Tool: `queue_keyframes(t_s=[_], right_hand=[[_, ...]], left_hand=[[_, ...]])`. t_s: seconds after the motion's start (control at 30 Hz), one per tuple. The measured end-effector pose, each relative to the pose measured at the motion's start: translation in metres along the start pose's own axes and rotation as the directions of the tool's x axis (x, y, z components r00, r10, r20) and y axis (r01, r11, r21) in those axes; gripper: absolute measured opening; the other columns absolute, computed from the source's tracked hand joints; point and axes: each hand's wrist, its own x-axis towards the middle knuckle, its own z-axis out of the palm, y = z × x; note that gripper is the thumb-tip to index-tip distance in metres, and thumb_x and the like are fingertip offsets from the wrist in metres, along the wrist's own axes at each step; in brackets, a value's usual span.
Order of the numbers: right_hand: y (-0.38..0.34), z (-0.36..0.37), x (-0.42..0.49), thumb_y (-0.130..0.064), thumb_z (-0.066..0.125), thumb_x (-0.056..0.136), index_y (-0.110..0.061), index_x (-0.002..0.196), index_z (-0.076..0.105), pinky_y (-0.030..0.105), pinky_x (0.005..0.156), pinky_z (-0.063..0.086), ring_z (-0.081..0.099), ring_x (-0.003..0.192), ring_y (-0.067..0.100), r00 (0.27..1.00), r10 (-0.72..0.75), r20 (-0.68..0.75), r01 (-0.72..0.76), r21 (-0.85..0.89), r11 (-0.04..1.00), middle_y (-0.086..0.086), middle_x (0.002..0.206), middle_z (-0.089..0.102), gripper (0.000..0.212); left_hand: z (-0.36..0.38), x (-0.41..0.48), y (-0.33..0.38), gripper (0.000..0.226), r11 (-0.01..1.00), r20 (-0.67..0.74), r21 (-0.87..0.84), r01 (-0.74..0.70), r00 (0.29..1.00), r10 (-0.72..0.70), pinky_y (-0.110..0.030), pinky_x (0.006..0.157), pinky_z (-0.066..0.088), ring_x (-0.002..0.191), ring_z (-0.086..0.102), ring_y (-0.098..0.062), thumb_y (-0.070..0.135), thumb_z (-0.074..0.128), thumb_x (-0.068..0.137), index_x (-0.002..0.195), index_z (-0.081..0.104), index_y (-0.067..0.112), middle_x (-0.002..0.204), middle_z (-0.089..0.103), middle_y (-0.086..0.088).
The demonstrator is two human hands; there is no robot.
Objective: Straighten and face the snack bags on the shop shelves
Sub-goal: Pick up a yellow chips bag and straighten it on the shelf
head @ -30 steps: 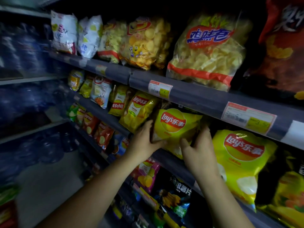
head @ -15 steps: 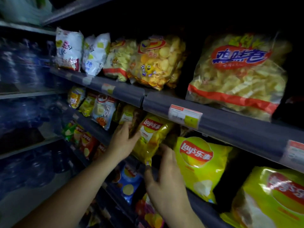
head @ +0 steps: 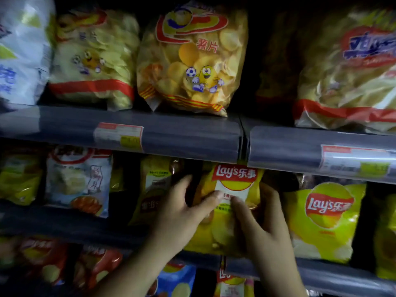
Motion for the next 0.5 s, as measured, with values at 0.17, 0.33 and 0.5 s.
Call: queue_keyframes(t_s=[0.17, 0.33, 0.5], right_hand=[[-0.006, -0.02, -0.006, -0.034, 0.09, 0.068, -0.021, 0.122, 0.064, 0.042, 0.086, 0.063, 0.078, 0.1, 0.024, 0.943, 0.168, 0.287, -0.231, 0.2, 0.952, 0.005, 0.106, 0.082, 0.061], [0.005, -0.047, -0.008, -0.038, 0.099, 0.049, -0.007, 0.11, 0.075, 0.05, 0.087, 0.06, 0.076, 0.103, 0.043, 0.857, 0.215, 0.469, -0.341, 0.202, 0.918, 0.024, 0.11, 0.078, 0.073], [0.008, -0.056, -0.006, -0.021, 0.09, 0.065, -0.008, 0.119, 0.071, 0.048, 0.088, 0.061, 0.076, 0.105, 0.04, 0.835, 0.209, 0.509, -0.329, 0.157, 0.931, 0.021, 0.114, 0.078, 0.059]], left_hand=[[-0.011, -0.011, -0.008, 0.077, 0.938, 0.192, -0.288, 0.194, 0.971, -0.142, -0.044, 0.093, 0.057, 0.108, 0.072, -0.022, 0.039, 0.089, 0.054, 0.127, 0.064, 0.029, 0.117, 0.076, 0.0], [-0.014, -0.035, -0.02, 0.061, 0.807, 0.348, -0.471, 0.358, 0.915, -0.203, -0.042, 0.084, 0.059, 0.108, 0.072, -0.033, 0.008, 0.078, 0.064, 0.124, 0.066, 0.013, 0.117, 0.075, -0.014], [-0.011, -0.041, -0.008, 0.054, 0.881, 0.218, -0.431, 0.194, 0.97, -0.107, -0.046, 0.101, 0.051, 0.113, 0.07, -0.025, 0.028, 0.083, 0.065, 0.117, 0.072, 0.02, 0.119, 0.075, -0.008]])
